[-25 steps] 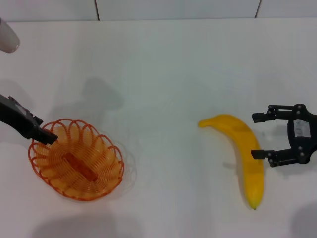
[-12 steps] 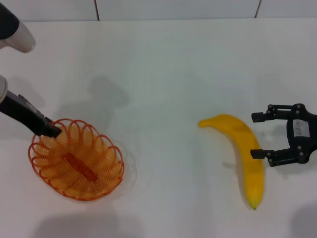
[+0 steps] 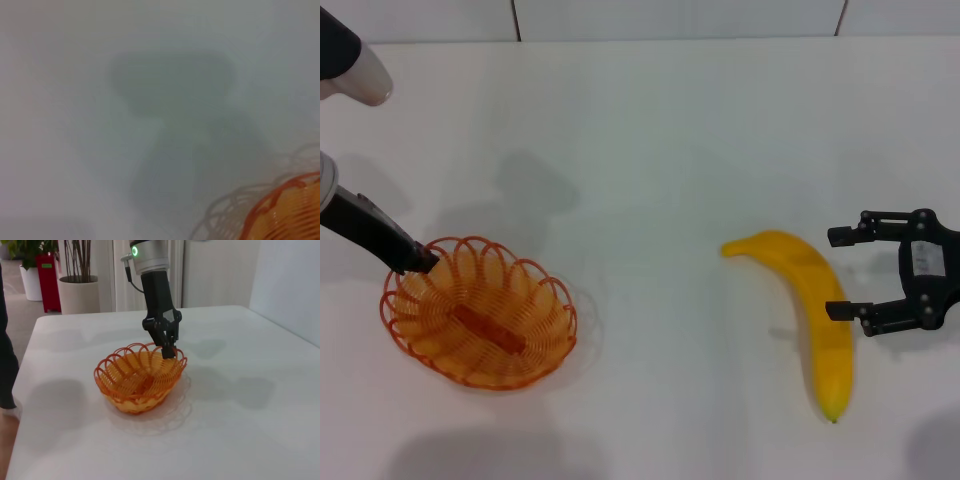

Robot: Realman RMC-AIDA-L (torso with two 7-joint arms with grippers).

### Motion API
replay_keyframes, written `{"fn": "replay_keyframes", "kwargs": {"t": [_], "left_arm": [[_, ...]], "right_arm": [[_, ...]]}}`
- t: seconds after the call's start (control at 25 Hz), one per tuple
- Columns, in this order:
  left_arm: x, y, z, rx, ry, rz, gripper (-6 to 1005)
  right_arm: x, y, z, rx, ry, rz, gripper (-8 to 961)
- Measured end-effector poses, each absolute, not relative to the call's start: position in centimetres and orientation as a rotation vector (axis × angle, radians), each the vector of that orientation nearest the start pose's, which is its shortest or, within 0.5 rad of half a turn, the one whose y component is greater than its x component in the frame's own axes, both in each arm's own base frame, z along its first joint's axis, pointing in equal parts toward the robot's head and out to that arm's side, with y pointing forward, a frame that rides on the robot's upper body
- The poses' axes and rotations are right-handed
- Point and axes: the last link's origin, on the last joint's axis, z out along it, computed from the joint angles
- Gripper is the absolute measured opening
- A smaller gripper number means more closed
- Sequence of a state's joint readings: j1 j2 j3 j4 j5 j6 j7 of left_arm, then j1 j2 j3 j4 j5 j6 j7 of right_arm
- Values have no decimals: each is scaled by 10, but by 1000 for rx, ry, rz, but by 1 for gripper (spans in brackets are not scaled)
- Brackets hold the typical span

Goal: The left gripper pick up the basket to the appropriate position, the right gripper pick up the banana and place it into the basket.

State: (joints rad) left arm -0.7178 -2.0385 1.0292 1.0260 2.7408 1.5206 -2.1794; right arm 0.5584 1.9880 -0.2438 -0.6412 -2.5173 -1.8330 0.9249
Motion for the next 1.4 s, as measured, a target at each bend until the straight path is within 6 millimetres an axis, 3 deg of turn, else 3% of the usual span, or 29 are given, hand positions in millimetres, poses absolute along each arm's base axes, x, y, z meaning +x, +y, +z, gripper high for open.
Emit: {"fn": "replay_keyframes", "kwargs": {"t": [0.84, 1.04, 1.2, 1.4], "left_arm": [[-241, 384, 34, -2614, -883, 548, 78], [-227, 378, 34, -2698, -882, 454, 75], [-214, 370, 46, -2746, -868, 359, 73], [-209, 369, 50, -2741, -917, 250, 68]], "right_arm": [[313, 290, 47, -2874, 186, 464, 852], [315, 289, 48, -2872, 193, 459, 852], [316, 289, 48, -2871, 194, 458, 851], [315, 289, 48, -2867, 191, 464, 851]]}}
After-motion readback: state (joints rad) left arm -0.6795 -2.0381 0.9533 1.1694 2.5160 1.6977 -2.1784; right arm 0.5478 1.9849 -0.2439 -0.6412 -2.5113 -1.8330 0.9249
